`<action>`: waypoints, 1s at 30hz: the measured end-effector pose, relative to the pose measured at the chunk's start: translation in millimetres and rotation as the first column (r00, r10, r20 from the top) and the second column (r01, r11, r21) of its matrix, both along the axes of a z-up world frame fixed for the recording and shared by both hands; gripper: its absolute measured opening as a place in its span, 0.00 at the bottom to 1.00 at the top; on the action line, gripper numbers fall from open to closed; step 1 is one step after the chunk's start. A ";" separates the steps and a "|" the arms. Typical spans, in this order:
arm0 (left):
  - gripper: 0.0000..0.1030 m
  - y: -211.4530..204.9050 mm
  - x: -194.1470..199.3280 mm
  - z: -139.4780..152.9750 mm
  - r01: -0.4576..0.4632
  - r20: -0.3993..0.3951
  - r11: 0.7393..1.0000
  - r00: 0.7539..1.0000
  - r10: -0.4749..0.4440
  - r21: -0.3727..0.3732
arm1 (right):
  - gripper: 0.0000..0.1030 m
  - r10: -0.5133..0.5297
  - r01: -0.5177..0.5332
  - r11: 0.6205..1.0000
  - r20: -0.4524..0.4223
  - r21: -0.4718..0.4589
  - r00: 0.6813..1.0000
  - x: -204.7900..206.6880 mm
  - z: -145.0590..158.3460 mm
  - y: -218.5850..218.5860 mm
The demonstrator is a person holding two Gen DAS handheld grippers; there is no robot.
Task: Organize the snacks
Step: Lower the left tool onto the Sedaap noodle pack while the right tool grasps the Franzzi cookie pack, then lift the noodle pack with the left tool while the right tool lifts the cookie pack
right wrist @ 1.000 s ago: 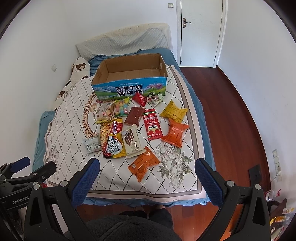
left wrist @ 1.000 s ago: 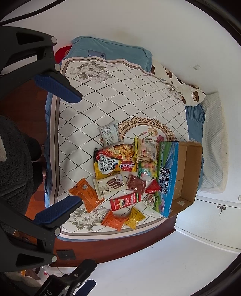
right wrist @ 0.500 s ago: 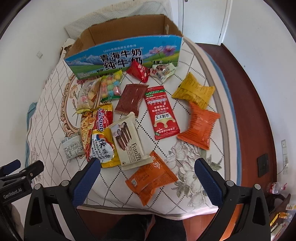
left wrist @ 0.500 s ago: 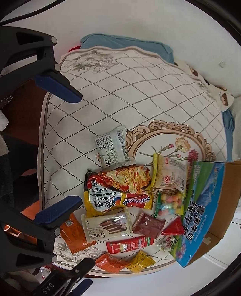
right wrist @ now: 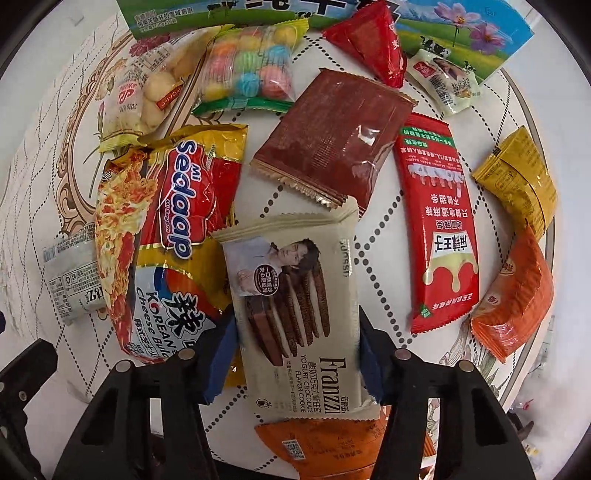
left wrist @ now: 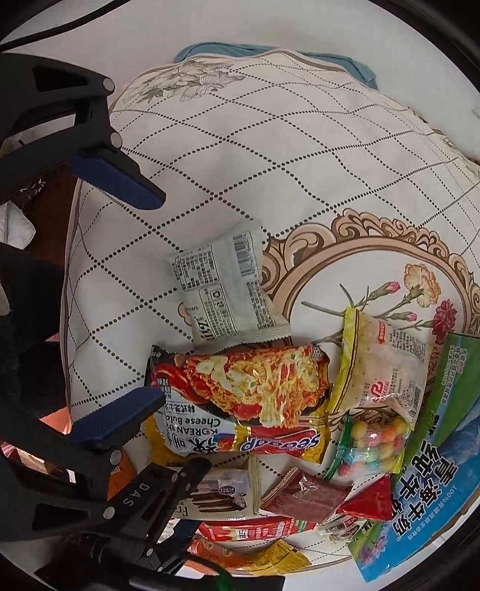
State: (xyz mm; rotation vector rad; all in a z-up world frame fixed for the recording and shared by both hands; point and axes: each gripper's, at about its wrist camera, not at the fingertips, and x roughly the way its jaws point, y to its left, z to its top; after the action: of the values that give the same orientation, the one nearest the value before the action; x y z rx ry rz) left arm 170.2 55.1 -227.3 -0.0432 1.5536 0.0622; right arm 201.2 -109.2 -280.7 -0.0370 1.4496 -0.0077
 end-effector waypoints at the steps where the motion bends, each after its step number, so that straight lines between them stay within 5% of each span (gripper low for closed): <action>1: 0.96 -1.9 3.4 -1.8 -0.001 -0.015 1.000 1.000 0.001 -0.017 | 0.58 -0.017 0.017 1.000 0.000 0.012 1.000 -0.4 6.4 -6.8; 7: 0.95 -23.1 49.6 -23.9 -0.071 -0.100 0.979 0.994 0.053 -0.193 | 0.58 -0.064 0.062 0.996 0.023 0.070 0.998 11.2 35.4 -44.9; 10: 0.74 -41.7 84.6 -37.4 -0.045 -0.103 0.983 0.994 0.027 -0.176 | 0.58 -0.080 0.080 0.992 -0.007 0.095 0.997 30.0 31.0 -68.4; 16: 0.79 -70.6 131.3 -70.8 -0.018 -0.185 0.992 0.983 -0.005 -0.123 | 0.60 -0.070 0.090 0.974 -0.101 0.209 0.992 54.1 11.1 -100.6; 20: 0.80 -78.4 152.3 -77.3 -0.009 -0.170 0.995 0.985 -0.007 -0.095 | 0.64 -0.047 0.083 0.962 -0.141 0.261 0.989 61.2 1.0 -106.8; 30: 0.78 -102.6 136.3 -61.1 0.023 -0.071 0.999 0.997 -0.026 -0.037 | 0.65 0.072 -0.061 0.995 -0.135 0.083 0.988 45.1 -12.2 -66.0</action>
State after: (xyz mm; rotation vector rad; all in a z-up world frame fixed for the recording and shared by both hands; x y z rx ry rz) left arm 306.5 -47.5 -288.4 -0.0510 1.6262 0.0164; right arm 246.3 -175.2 -292.9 -0.0217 1.5852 0.1087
